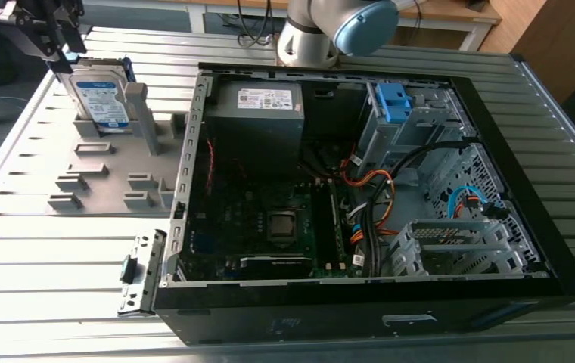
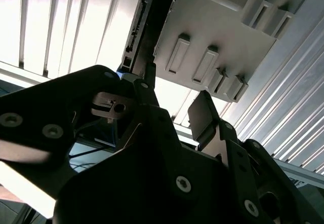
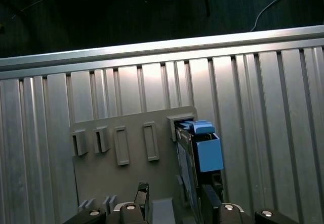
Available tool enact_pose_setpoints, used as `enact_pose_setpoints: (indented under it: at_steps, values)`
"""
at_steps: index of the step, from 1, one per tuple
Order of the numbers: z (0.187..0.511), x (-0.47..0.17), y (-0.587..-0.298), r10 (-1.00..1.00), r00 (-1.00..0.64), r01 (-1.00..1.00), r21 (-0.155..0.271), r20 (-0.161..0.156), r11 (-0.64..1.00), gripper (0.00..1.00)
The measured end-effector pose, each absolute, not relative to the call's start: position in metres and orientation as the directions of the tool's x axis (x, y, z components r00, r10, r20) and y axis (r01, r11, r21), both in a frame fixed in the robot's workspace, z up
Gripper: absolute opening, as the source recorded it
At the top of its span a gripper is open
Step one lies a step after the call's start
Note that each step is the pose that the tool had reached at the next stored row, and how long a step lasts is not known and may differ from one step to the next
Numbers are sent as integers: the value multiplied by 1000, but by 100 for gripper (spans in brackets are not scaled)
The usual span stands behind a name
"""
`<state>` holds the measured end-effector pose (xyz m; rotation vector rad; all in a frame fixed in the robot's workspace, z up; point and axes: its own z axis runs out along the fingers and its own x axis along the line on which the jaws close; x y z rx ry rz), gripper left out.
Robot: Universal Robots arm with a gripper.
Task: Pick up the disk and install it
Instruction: 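Pick up the disk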
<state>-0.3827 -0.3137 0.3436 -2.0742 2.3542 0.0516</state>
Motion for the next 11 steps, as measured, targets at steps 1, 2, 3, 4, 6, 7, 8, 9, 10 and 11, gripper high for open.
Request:
enact_pose_setpoints:
  at_steps: [1,2,3,4,6,7,8,9,10,11]
  values:
    - [344,-383,-313,-992,-126,-992,22,-25,126,53]
    - [343,-383,-313,-992,-126,-992,22,-24,126,53]
    - [343,-383,-313,-992,-126,-992,22,-24,126,53]
    - [343,-383,-312,-992,-126,-992,22,-24,126,53]
    - [343,-383,-311,-992,-126,-992,22,-24,126,53]
    - [343,-383,-311,-992,-126,-992,22,-25,126,53]
    - [343,-383,-310,-992,-126,-992,22,-25,126,53]
    - [343,-383,-309,-992,-126,-992,22,-25,126,53]
    - [343,-383,-308,-992,-126,-992,22,-24,126,53]
    - [343,-383,-307,-992,-126,-992,22,-25,126,53]
